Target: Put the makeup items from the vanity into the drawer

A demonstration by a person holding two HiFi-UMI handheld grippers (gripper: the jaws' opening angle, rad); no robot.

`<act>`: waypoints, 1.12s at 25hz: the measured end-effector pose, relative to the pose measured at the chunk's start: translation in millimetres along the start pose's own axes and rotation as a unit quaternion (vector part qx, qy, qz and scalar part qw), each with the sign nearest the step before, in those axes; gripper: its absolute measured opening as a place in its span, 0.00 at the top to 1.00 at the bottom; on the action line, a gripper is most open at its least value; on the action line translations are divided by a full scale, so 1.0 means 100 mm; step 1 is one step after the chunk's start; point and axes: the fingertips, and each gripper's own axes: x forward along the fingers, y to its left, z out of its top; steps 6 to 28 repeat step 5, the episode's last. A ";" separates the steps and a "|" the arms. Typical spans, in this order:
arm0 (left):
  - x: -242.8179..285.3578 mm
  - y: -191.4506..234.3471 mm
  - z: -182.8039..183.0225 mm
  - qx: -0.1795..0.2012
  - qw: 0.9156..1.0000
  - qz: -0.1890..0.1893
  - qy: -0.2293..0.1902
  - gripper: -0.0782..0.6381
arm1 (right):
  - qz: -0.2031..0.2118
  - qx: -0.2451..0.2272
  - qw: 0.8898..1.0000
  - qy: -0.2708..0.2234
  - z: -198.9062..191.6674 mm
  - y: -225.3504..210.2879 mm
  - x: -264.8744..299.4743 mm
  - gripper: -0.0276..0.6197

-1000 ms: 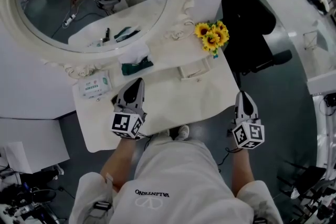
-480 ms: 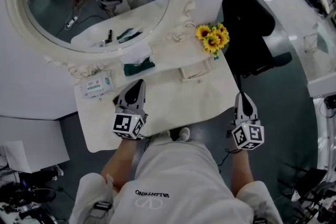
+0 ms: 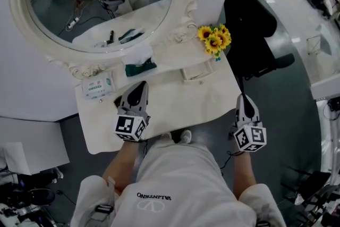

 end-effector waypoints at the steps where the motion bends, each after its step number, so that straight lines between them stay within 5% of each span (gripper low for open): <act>1: 0.00 -0.01 0.00 0.000 1.000 0.000 0.000 0.89 | 0.002 0.001 1.000 0.000 0.00 0.01 0.00 0.94; 28: -0.01 -0.04 -0.03 0.001 1.000 -0.003 0.003 0.89 | 0.005 0.006 1.000 0.001 -0.02 0.03 0.00 0.94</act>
